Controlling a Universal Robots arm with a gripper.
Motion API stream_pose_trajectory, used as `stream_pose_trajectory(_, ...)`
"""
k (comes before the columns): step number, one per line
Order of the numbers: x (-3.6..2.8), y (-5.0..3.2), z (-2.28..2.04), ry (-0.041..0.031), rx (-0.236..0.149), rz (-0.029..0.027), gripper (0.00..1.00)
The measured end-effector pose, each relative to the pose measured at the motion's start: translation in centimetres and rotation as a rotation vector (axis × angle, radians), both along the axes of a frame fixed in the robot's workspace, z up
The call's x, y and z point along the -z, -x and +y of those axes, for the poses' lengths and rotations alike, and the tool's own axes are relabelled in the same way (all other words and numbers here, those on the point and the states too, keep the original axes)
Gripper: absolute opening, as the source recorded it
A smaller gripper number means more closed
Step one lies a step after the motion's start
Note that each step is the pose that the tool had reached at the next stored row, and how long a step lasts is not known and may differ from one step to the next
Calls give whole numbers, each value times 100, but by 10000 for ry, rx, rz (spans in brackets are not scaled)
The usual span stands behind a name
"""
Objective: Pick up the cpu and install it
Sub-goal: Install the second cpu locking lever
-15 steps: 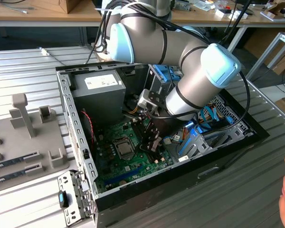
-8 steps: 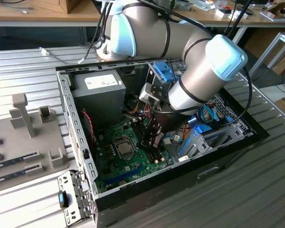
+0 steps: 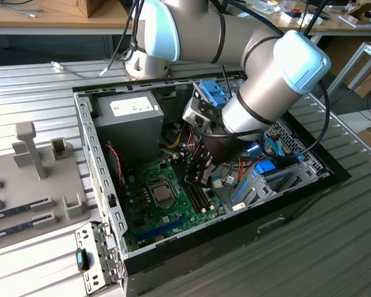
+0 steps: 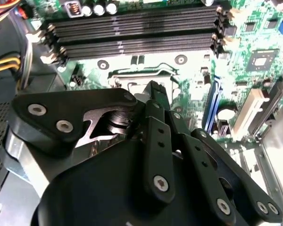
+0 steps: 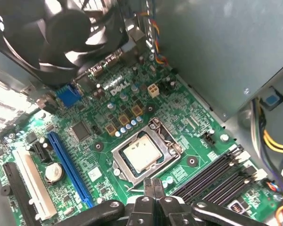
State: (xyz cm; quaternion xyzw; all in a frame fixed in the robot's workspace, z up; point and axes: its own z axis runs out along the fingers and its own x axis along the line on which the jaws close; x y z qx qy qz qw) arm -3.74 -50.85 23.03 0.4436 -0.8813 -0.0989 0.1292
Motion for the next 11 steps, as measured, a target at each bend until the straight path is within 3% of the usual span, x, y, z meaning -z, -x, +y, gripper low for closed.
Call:
stream_pose_trajectory(2,-75,0,1,-31,0,1,11)
stream_pose_trajectory(4,-110,0,1,-59,0,-1,11)
stream_pose_trajectory(11,-113,0,1,-61,0,0,11)
